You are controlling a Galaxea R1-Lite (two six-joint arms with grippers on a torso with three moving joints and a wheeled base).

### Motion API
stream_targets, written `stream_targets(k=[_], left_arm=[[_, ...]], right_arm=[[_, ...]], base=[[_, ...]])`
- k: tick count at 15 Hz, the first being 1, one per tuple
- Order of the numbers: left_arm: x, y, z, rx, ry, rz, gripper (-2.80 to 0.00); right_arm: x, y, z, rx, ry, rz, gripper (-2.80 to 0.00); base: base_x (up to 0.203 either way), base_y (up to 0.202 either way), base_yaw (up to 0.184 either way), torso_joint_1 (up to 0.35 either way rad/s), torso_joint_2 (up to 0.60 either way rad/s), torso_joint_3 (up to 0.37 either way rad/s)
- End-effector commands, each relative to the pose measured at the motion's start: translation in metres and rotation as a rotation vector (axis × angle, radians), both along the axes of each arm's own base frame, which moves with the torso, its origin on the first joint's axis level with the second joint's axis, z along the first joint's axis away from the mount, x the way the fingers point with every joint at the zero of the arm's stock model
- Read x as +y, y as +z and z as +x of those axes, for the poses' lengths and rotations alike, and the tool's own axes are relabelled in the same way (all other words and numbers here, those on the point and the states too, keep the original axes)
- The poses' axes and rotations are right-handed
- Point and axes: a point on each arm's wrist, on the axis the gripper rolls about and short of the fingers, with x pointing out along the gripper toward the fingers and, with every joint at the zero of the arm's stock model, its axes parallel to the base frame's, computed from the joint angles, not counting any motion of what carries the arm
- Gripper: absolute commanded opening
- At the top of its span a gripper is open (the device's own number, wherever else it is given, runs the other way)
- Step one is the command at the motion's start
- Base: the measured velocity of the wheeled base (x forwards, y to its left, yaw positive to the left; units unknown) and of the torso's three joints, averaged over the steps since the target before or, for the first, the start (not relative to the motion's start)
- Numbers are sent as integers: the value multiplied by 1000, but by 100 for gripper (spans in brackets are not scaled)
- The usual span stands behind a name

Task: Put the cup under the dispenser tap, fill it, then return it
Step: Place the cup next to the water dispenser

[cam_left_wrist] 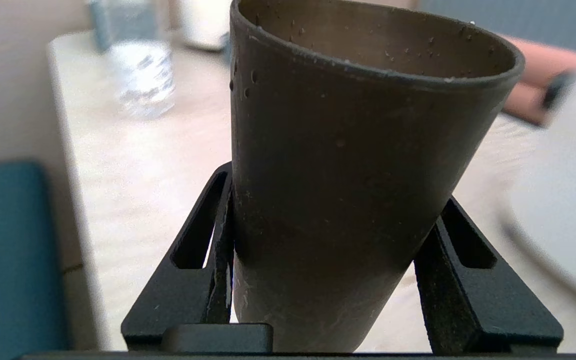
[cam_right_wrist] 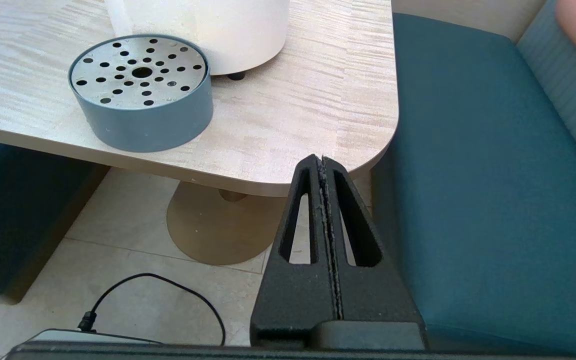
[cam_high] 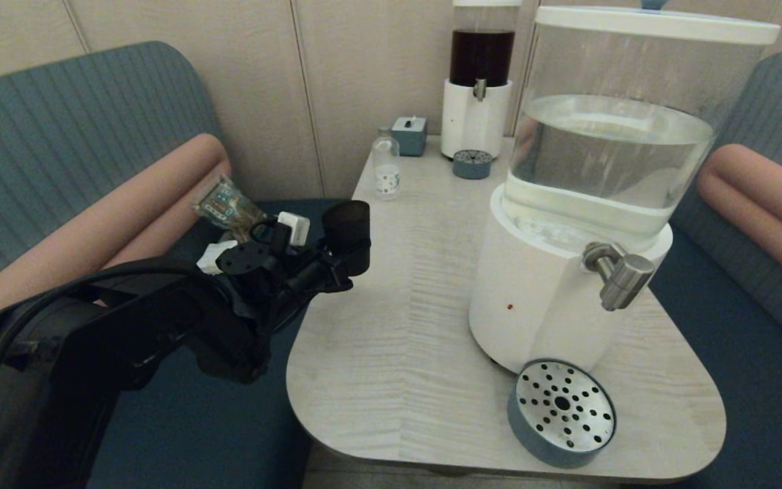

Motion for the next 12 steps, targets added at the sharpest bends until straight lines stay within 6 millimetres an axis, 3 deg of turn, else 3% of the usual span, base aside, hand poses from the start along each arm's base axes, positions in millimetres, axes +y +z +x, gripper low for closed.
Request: stream_targets(k=[1, 5, 12], left_arm=[[4, -18, 7, 22, 9, 6, -280], [8, -34, 13, 44, 20, 11, -280], [7, -44, 17, 56, 21, 15, -280]], right_arm=[[0, 0, 0, -3, 1, -1, -280], [0, 0, 0, -3, 1, -1, -280], [0, 0, 0, -5, 1, -1, -280]], base=[[0, 0, 0, 0, 0, 0], [0, 0, 0, 0, 0, 0], [0, 0, 0, 0, 0, 0]])
